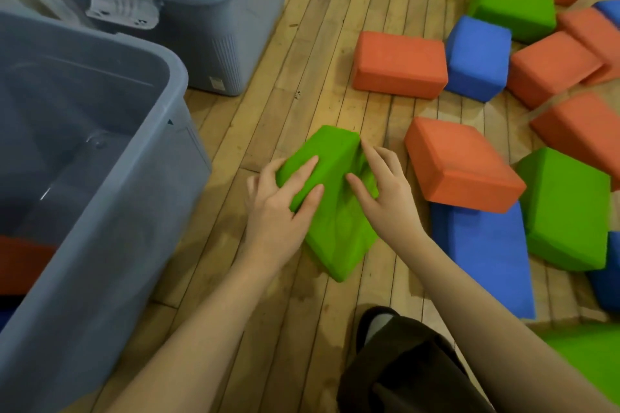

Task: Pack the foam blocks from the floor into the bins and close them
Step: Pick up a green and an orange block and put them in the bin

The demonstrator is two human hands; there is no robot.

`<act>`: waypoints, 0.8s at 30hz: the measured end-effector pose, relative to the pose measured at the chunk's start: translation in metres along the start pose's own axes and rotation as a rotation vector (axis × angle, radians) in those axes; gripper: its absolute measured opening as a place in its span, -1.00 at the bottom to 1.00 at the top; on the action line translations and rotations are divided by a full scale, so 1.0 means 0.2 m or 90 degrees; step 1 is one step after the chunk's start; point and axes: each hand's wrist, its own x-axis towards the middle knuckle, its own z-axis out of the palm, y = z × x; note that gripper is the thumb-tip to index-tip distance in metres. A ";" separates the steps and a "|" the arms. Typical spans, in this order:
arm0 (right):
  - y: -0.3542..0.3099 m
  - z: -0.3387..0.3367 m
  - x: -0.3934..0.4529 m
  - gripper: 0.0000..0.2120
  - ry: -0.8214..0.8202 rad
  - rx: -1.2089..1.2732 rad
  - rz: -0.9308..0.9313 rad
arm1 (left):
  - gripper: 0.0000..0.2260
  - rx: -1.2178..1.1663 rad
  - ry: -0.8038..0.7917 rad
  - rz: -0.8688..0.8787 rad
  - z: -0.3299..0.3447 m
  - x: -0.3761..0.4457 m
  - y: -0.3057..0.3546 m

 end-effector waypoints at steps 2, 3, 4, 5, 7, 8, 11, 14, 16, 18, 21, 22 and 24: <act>0.00 -0.05 0.05 -0.47 0.003 0.030 -0.004 | -0.60 0.062 0.051 0.043 0.00 0.06 0.07; 0.02 -0.08 0.07 -0.49 0.008 0.044 -0.007 | -0.61 0.089 0.058 0.052 0.02 0.09 0.09; 0.05 -0.11 0.07 -0.53 0.014 0.047 -0.010 | -0.61 0.113 0.055 0.052 0.05 0.11 0.12; 0.09 -0.14 0.07 -0.55 0.023 0.035 -0.011 | -0.61 0.136 0.044 0.046 0.09 0.12 0.14; 0.19 -0.19 0.03 -0.57 0.055 -0.026 0.004 | -0.59 0.190 0.005 0.026 0.18 0.13 0.19; 0.25 -0.22 0.01 -0.56 0.069 -0.070 0.021 | -0.59 0.225 -0.021 0.021 0.22 0.14 0.21; 0.42 -0.30 -0.06 -0.49 0.067 -0.234 0.118 | -0.56 0.318 -0.053 0.069 0.30 0.15 0.28; 0.53 -0.33 -0.10 -0.33 0.007 -0.330 0.185 | -0.56 0.338 -0.058 0.076 0.35 0.19 0.34; 0.57 -0.32 -0.11 -0.27 -0.019 -0.370 0.180 | -0.57 0.343 -0.043 0.084 0.37 0.21 0.34; 0.60 -0.32 -0.09 -0.26 -0.026 -0.403 0.161 | -0.57 0.356 -0.031 0.108 0.37 0.23 0.33; 0.62 -0.32 -0.05 -0.29 -0.005 -0.461 0.118 | -0.52 0.358 -0.045 0.120 0.34 0.22 0.31; 0.61 -0.32 -0.04 -0.30 0.005 -0.478 0.101 | -0.51 0.351 -0.049 0.118 0.33 0.22 0.31; 0.56 -0.32 -0.01 -0.31 0.037 -0.485 0.075 | -0.51 0.321 -0.048 0.109 0.29 0.21 0.28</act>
